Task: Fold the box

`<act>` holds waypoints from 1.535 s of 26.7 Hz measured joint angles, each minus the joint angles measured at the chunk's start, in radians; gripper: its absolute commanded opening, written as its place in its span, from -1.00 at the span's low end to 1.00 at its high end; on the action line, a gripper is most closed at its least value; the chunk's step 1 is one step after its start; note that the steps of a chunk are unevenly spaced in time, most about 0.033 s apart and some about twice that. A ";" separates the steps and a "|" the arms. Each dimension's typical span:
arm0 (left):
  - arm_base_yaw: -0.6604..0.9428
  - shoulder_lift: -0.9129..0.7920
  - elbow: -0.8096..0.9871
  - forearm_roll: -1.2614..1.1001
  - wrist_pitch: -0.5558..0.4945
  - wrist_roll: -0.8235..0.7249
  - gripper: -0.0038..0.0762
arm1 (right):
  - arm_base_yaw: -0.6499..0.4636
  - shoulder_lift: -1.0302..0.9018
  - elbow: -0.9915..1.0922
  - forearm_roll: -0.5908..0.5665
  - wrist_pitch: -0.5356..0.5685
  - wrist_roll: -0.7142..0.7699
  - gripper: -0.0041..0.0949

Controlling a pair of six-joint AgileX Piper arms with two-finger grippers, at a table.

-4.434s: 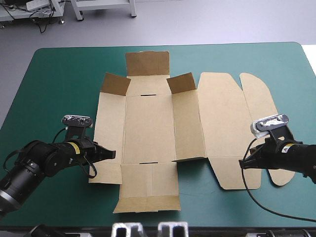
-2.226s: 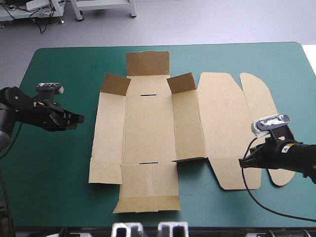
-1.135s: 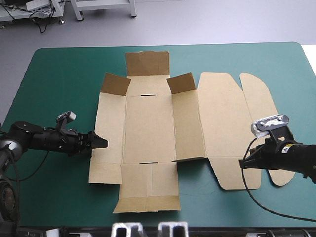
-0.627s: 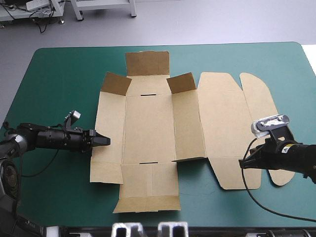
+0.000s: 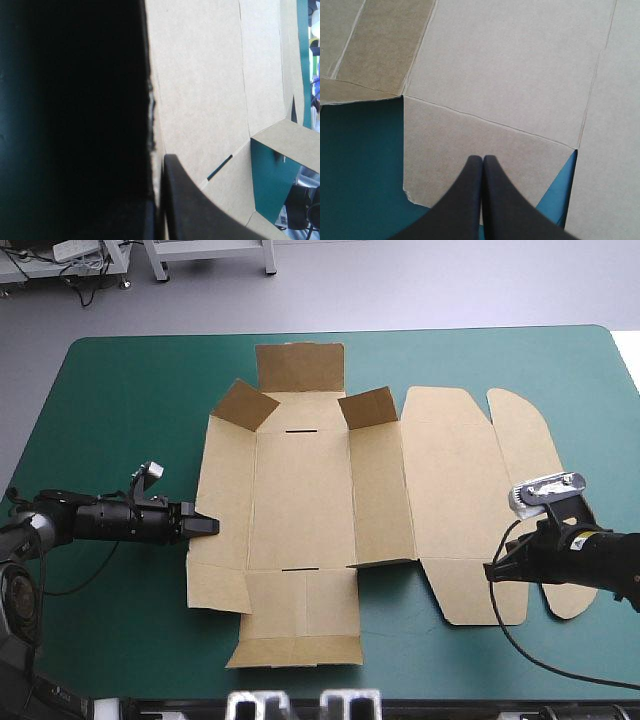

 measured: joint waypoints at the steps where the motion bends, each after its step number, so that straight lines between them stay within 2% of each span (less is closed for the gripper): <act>1: 0.000 0.000 -0.003 -0.010 0.007 0.009 -0.93 | 0.000 0.000 0.000 0.000 0.000 0.000 -0.95; 5: -0.012 0.000 -0.099 0.011 0.025 0.010 -0.93 | 0.000 0.000 0.000 0.000 0.000 0.000 -0.95; 9: -0.150 -0.012 -0.274 0.177 0.008 -0.105 -0.93 | 0.000 0.000 0.000 0.000 -0.001 0.000 -0.95; 15: -0.366 -0.017 -0.508 0.400 -0.086 -0.258 -0.93 | 0.000 0.000 0.000 0.000 -0.057 0.002 -0.95; 20: -0.469 -0.017 -0.713 0.544 -0.093 -0.295 -0.93 | 0.000 0.000 0.000 0.000 -0.104 0.016 -0.95; 25: -0.539 -0.017 -0.843 0.682 -0.104 -0.295 -0.93 | 0.000 0.000 -0.005 0.000 -0.161 0.022 -0.95; 31: -0.620 -0.017 -0.893 0.856 -0.130 -0.274 -0.93 | 0.000 0.022 -0.092 0.001 -0.177 0.023 -0.96; 36: -0.706 -0.017 -0.896 0.924 -0.175 -0.176 -0.93 | 0.000 0.067 -0.195 0.004 -0.179 0.023 -0.96; 41: -0.784 -0.017 -0.896 0.925 -0.198 -0.004 -0.93 | 0.000 0.118 -0.309 0.007 -0.163 0.031 -0.96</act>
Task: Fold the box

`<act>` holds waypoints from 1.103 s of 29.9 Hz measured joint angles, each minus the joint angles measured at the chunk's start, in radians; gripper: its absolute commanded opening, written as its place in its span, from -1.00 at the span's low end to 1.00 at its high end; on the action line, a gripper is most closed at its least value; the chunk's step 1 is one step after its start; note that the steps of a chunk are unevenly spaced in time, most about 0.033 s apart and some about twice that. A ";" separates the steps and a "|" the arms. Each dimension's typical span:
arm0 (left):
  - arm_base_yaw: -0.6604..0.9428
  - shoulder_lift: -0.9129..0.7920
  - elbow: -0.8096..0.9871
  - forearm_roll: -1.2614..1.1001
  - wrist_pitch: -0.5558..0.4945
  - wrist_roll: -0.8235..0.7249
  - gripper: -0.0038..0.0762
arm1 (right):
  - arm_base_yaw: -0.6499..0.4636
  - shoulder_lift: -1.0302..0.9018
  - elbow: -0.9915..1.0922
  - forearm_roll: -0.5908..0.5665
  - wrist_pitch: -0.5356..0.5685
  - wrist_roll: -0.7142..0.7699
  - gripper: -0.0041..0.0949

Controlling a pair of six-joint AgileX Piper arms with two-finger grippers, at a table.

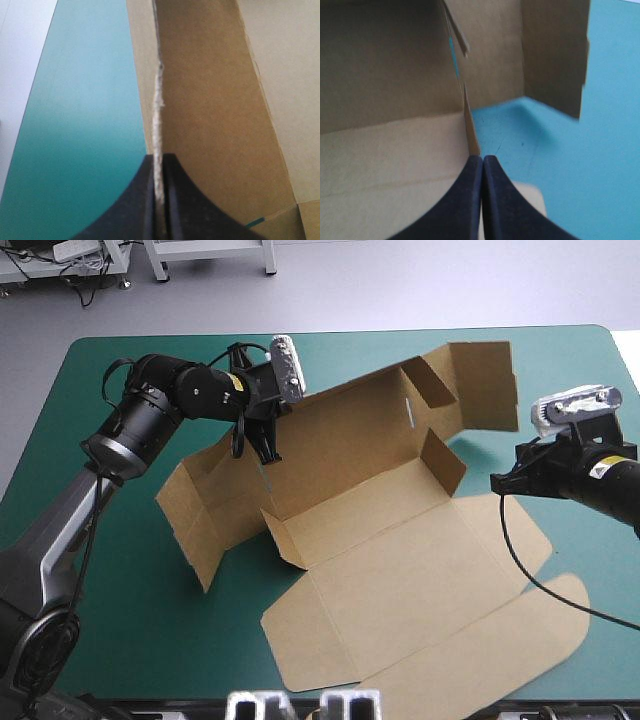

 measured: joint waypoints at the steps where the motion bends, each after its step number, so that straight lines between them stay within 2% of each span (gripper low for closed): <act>1: -0.009 0.000 0.000 -0.002 0.000 0.023 -0.93 | 0.000 0.010 -0.023 0.000 0.002 0.003 -0.96; 10: -0.025 -0.006 0.000 -0.002 -0.003 0.136 -0.93 | 0.000 0.134 -0.204 0.000 0.037 0.020 -0.96; 17: -0.065 -0.047 0.012 0.006 -0.053 0.224 -0.93 | 0.000 0.334 -0.411 0.010 0.111 0.037 -0.96; 25: -0.141 -0.141 0.200 0.101 -0.235 0.255 -0.93 | 0.000 0.542 -0.715 0.034 0.257 0.051 -0.96; 33: -0.143 -0.183 0.380 0.133 -0.460 0.262 -0.93 | 0.000 0.704 -0.877 0.038 0.335 0.094 -0.96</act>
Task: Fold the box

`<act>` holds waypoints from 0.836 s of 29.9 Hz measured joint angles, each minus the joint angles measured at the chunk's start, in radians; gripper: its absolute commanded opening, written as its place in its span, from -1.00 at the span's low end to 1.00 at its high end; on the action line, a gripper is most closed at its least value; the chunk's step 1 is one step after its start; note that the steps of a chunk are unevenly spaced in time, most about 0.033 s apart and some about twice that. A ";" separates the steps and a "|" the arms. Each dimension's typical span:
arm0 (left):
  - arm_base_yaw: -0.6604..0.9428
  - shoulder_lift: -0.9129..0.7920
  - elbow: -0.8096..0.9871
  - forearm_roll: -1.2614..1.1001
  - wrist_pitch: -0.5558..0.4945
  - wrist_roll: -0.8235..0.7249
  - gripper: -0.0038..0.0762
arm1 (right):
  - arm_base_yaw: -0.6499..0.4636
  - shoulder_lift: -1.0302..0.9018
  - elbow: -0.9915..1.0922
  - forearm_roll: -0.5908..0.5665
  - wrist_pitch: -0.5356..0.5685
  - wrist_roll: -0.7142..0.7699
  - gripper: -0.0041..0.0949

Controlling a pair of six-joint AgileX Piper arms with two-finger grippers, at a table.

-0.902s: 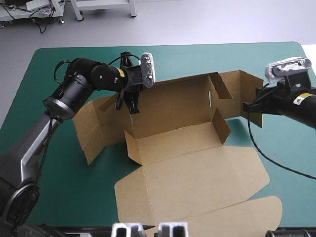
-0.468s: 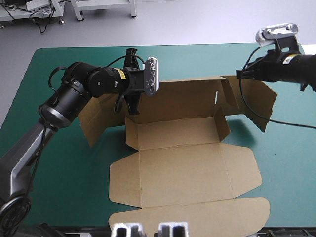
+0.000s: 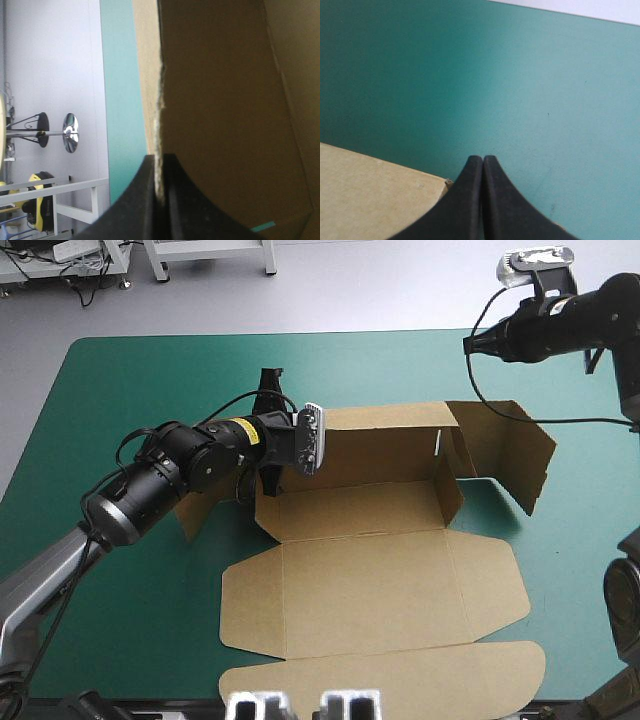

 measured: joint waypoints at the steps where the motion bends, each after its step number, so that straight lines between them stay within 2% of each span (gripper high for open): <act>1: 0.000 -0.004 0.020 0.002 -0.032 0.000 -0.93 | 0.000 0.027 -0.010 0.000 0.004 0.009 -0.96; 5: 0.000 -0.013 0.074 0.012 -0.134 0.001 -0.93 | -0.003 0.131 -0.032 0.017 0.013 0.038 -0.96; 8: 0.000 -0.018 0.097 0.013 -0.168 0.001 -0.93 | -0.019 0.208 -0.045 0.053 0.014 0.054 -0.96; 16: 0.000 -0.019 0.100 0.013 -0.221 0.001 -0.93 | -0.068 0.330 -0.051 0.131 0.022 0.062 -0.96; 25: 0.000 -0.019 0.100 0.013 -0.220 -0.009 -0.93 | -0.073 0.319 0.011 0.171 0.023 0.066 -0.96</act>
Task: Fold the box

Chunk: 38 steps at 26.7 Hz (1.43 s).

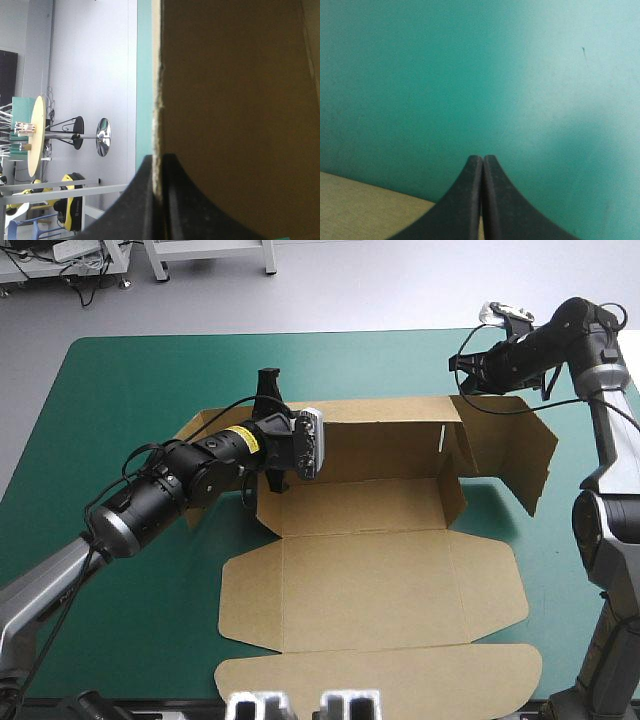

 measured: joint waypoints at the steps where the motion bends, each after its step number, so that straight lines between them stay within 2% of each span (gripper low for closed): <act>1: 0.000 0.000 0.000 0.000 0.005 -0.002 -0.93 | 0.000 -0.014 0.023 -0.007 0.000 -0.001 -0.96; 10: 0.000 -0.001 0.000 0.029 0.038 -0.097 -0.93 | -0.010 -0.167 0.197 -0.043 0.000 -0.055 -0.96; 15: 0.000 -0.002 0.000 0.082 0.046 -0.160 -0.93 | -0.018 -0.219 0.297 -0.011 -0.004 -0.112 -0.96; 23: 0.000 -0.002 0.000 0.117 0.073 -0.170 -0.93 | -0.018 -0.308 0.447 0.010 -0.014 -0.211 -0.96; 27: 0.000 -0.002 0.000 0.128 0.078 -0.171 -0.93 | -0.018 -0.419 0.578 0.062 -0.098 -0.354 -0.96; 31: 0.000 -0.003 0.000 0.128 0.085 -0.171 -0.93 | -0.018 -0.480 0.733 0.190 -0.179 -0.535 -0.95; 35: 0.000 -0.004 0.000 0.128 0.100 -0.171 -0.93 | -0.018 -0.520 0.835 0.232 -0.258 -0.636 -0.95; 38: 0.000 -0.005 0.000 0.131 0.106 -0.171 -0.93 | -0.018 -0.611 0.966 0.308 -0.391 -0.772 -0.96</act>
